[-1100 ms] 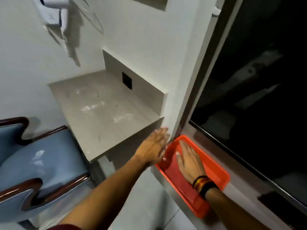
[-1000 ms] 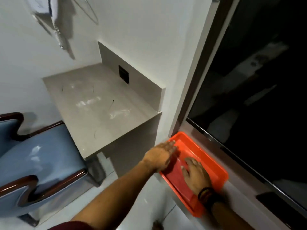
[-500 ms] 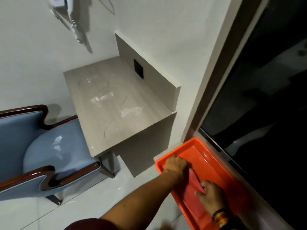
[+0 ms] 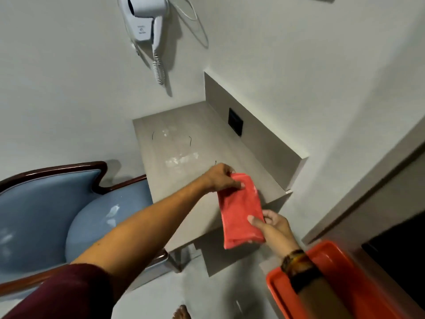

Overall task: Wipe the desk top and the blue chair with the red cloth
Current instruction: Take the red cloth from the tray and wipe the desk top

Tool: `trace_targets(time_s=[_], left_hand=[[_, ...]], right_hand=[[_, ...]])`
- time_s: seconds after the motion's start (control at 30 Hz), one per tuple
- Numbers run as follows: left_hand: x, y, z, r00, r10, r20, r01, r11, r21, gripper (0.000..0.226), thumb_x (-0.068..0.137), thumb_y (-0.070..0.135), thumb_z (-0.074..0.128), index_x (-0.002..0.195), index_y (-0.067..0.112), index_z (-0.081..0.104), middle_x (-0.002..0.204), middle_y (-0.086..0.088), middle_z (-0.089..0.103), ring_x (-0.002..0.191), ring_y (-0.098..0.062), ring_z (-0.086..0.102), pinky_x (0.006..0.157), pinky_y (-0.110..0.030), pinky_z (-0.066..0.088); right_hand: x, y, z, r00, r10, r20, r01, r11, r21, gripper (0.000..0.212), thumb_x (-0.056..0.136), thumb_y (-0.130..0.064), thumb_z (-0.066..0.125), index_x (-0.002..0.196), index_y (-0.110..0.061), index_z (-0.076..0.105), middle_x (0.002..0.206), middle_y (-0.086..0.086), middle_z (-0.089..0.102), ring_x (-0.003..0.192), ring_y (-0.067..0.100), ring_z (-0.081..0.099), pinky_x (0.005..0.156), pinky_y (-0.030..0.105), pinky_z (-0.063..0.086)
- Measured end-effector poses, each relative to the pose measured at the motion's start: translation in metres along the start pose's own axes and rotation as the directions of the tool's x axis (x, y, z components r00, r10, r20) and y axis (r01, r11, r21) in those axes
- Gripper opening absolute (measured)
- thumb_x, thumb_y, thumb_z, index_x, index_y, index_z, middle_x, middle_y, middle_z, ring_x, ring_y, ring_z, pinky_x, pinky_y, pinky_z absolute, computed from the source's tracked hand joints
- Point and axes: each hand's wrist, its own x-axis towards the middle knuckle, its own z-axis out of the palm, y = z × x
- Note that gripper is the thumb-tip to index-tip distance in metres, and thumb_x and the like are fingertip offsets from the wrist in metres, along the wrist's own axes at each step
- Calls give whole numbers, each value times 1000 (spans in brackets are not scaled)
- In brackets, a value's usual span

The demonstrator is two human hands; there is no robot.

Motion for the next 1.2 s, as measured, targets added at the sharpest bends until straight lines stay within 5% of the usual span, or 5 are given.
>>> trace_targets(time_s=[0.13, 0.23, 0.47, 0.9, 1.2], left_hand=[[26, -73, -42, 941, 59, -333, -56, 998, 18, 41, 98, 33, 68, 135, 15, 67, 127, -8, 74, 115, -25, 71, 103, -40, 57], [32, -150, -51, 921, 16, -390, 56, 983, 173, 44, 106, 29, 52, 146, 12, 57, 145, -13, 63, 130, -33, 61, 112, -45, 49], [64, -244, -68, 832, -74, -550, 240, 941, 237, 57, 113, 30, 34, 162, 1, 30, 170, -21, 30, 161, -37, 24, 135, -45, 16], [133, -291, -84, 780, -104, -618, 305, 924, 230, 67, 109, 40, 17, 166, 5, 15, 177, -14, 12, 166, -25, 3, 136, -42, 0], [134, -290, -85, 795, -147, -588, 314, 930, 192, 60, 114, 32, 26, 166, 4, 16, 176, -15, 12, 166, -26, 6, 137, -44, 4]], right_hand=[[60, 10, 67, 993, 79, -86, -92, 983, -161, 28, 93, -8, 73, 116, 1, 59, 124, 27, 68, 97, 38, 72, 79, 50, 64], [83, 31, 91, 965, -229, -128, 51, 645, -763, 55, 91, -31, 73, 136, -6, 54, 137, 18, 58, 124, 37, 59, 105, 47, 51], [160, 54, 164, 936, -352, 32, 74, 105, -992, 86, 101, -64, 36, 166, -15, 9, 176, 11, 3, 162, 34, 7, 130, 60, 7], [422, -51, 208, 907, -401, 127, 162, 56, -985, 76, 100, -53, 36, 163, -13, 24, 174, 13, 17, 161, 32, 16, 128, 64, 9], [326, 1, 197, 883, -414, 221, 247, 10, -969, 79, 101, -64, 29, 164, -15, 24, 174, 10, 18, 161, 29, 17, 131, 58, 8]])
